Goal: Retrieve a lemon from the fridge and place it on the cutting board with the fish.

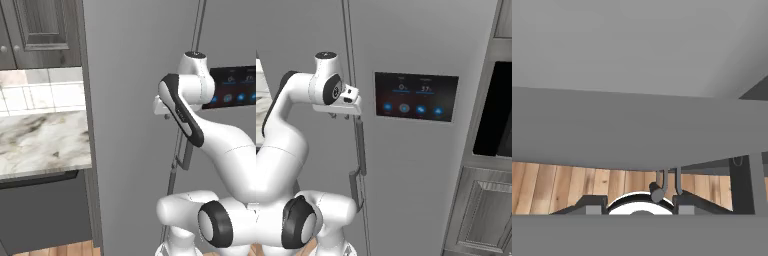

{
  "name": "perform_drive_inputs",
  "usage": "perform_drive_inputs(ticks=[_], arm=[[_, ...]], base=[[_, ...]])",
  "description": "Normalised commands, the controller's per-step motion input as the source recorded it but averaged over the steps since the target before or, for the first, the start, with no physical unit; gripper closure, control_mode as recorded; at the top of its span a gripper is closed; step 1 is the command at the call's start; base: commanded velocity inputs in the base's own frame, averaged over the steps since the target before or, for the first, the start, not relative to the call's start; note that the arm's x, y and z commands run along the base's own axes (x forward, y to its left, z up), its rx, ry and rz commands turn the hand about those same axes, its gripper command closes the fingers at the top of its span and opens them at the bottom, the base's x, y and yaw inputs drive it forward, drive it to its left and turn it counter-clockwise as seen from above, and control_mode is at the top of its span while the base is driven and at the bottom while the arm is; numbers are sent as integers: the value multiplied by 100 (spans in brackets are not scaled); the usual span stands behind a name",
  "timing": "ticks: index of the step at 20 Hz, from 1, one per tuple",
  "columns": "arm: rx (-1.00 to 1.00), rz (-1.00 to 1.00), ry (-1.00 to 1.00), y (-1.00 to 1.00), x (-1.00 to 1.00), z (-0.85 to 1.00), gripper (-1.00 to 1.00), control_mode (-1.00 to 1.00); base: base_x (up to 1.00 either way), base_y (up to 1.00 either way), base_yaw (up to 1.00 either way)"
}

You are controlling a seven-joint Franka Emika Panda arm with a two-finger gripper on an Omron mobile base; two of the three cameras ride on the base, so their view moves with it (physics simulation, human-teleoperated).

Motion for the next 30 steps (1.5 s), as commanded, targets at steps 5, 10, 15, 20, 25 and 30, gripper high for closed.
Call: perform_drive_inputs(ticks=[5,10,15,20,25,30], arm=[[0,0,0,0,0,0,-100,100],[0,0,0,0,0,0,-100,100],[0,0,0,0,0,0,-100,100],[0,0,0,0,0,0,-100,100],[0,0,0,0,0,0,-100,100],[0,0,0,0,0,0,-100,100]], base=[[-14,0,0],[-35,0,0],[-42,-6,0],[-48,-11,0],[-45,-30,0],[-36,-32,0]])
